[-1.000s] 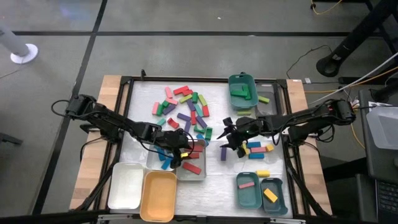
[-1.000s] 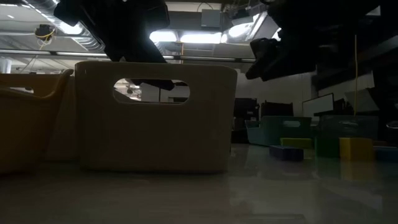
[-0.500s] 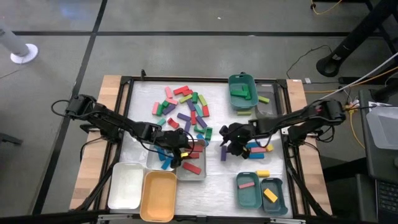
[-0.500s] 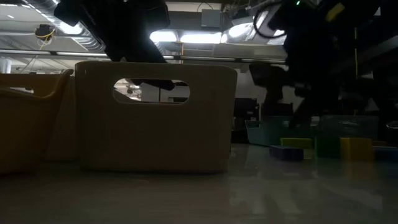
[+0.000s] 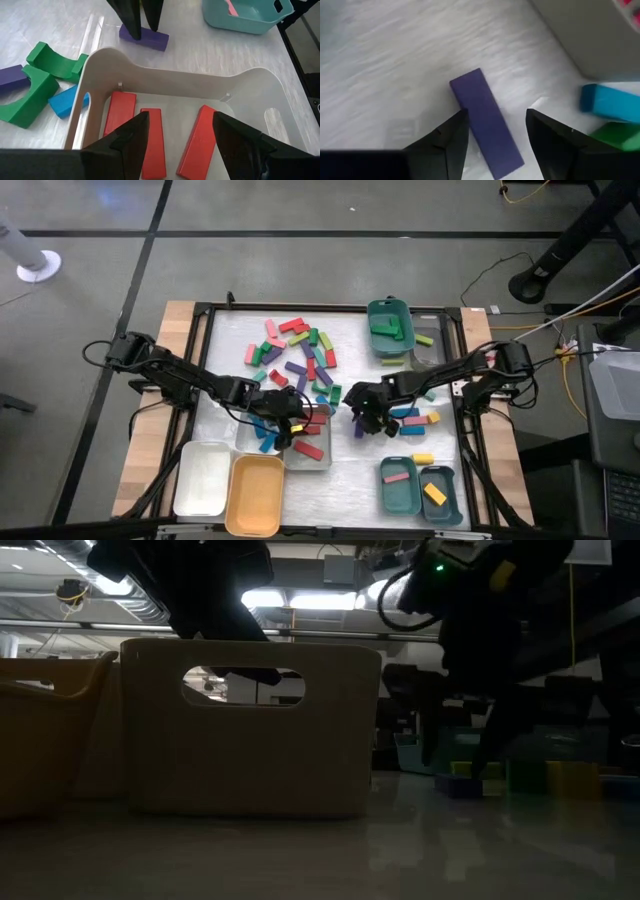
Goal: Sort blocks
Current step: Put the purple block into the yellow bin
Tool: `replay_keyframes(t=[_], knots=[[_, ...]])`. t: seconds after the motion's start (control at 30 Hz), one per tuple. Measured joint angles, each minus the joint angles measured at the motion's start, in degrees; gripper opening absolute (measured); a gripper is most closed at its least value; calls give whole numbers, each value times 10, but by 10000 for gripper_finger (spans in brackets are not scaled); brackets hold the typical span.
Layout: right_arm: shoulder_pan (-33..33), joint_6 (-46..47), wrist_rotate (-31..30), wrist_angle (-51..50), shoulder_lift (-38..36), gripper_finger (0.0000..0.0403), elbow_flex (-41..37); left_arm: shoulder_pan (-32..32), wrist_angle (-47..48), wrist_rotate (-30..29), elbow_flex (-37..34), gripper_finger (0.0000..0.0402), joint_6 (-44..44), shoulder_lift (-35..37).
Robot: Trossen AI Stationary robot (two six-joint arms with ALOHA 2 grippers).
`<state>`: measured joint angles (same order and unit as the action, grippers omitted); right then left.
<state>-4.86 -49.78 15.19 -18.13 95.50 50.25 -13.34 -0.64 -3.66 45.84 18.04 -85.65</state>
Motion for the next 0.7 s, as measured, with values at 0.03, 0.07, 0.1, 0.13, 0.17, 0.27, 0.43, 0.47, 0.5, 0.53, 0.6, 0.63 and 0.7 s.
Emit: replay_keyframes(t=[0.03,0.07,0.1,0.13,0.17,0.27,0.43,0.47,0.5,0.53,0.6,0.63,0.7], knots=[[0,0,1,-25,8,189,10,0,0,0,0,206,0,0],[0,0,0,-48,18,184,18,0,0,0,0,206,0,0],[0,0,1,-64,29,179,23,0,0,0,0,206,0,0],[0,0,3,-70,36,174,28,0,0,0,0,206,0,0],[0,0,2,-71,40,169,30,0,0,0,0,206,0,0],[0,14,3,-74,50,155,31,0,0,0,0,206,0,0],[0,35,-6,-70,49,122,31,0,0,0,0,206,0,0],[0,36,-8,-70,49,111,32,0,0,0,0,206,0,0],[0,40,-9,-71,49,99,35,0,0,0,0,206,0,0],[0,52,-11,-74,50,85,39,0,0,0,0,206,0,0],[0,93,-16,-84,52,59,53,0,0,0,0,206,0,0],[0,114,-18,-89,53,57,62,0,-1,0,0,206,0,0],[0,144,-27,-102,54,57,88,0,-3,0,0,206,0,0]])
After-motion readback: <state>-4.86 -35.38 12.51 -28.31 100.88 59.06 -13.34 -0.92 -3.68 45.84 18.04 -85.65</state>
